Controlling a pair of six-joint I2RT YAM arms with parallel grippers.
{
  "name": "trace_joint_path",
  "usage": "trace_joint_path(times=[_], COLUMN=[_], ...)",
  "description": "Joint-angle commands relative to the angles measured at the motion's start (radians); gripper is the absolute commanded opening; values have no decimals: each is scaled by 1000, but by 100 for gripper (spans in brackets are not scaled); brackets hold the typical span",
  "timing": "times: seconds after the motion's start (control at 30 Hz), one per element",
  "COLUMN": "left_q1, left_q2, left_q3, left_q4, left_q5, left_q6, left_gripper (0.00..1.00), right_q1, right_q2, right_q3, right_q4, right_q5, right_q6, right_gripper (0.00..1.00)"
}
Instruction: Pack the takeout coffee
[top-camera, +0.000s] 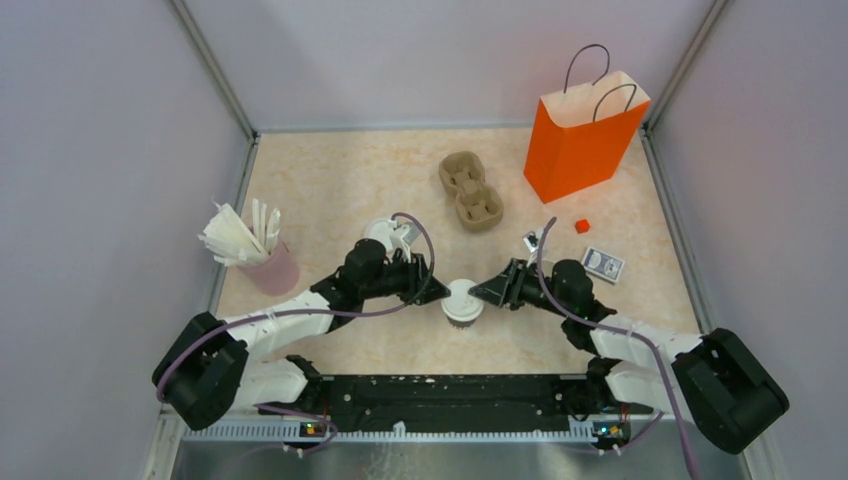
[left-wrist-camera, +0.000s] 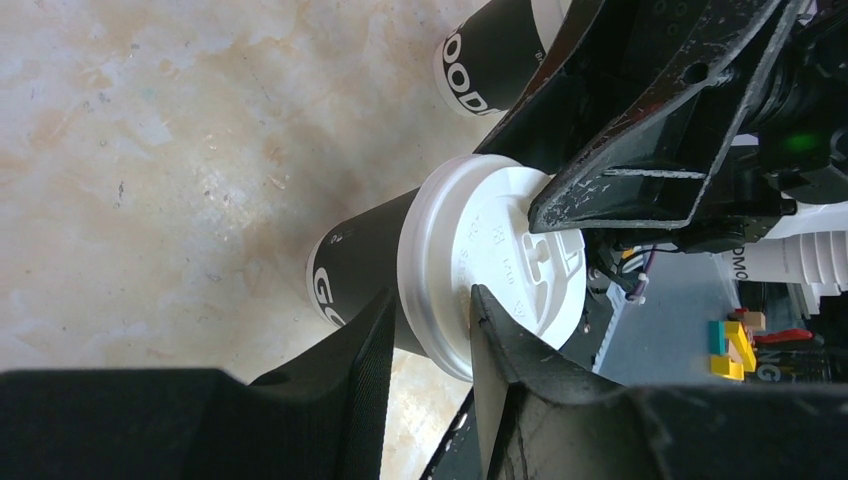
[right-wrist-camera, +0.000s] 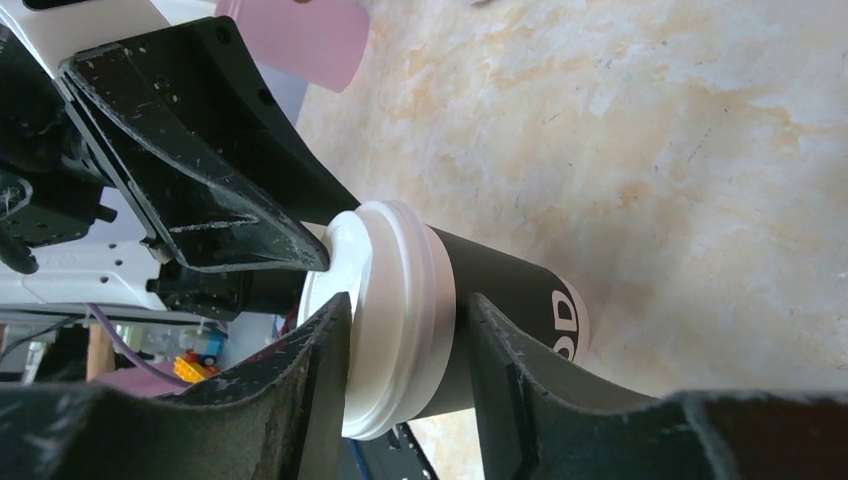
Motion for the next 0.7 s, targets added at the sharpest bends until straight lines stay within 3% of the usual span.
trace_joint_path(times=[0.0, 0.17, 0.3, 0.67], left_q1=[-2, -5, -6, -10], left_q2=[13, -27, -20, -15], left_q3=[-67, -88, -93, -57], left_q4=[-250, -223, -196, -162], left_q5=[-116, -84, -67, -28], left_q6=[31, -12, -31, -48], left_gripper=[38, 38, 38, 41], right_q1=[-14, -14, -15, -15], right_q2=[1, -72, -105, -198], right_q3=[70, 248, 338, 323], right_q4=[-348, -507, -595, -676], right_q5=[-12, 13, 40, 42], right_q6=[-158, -197, -202, -124], right_gripper=[47, 62, 68, 71])
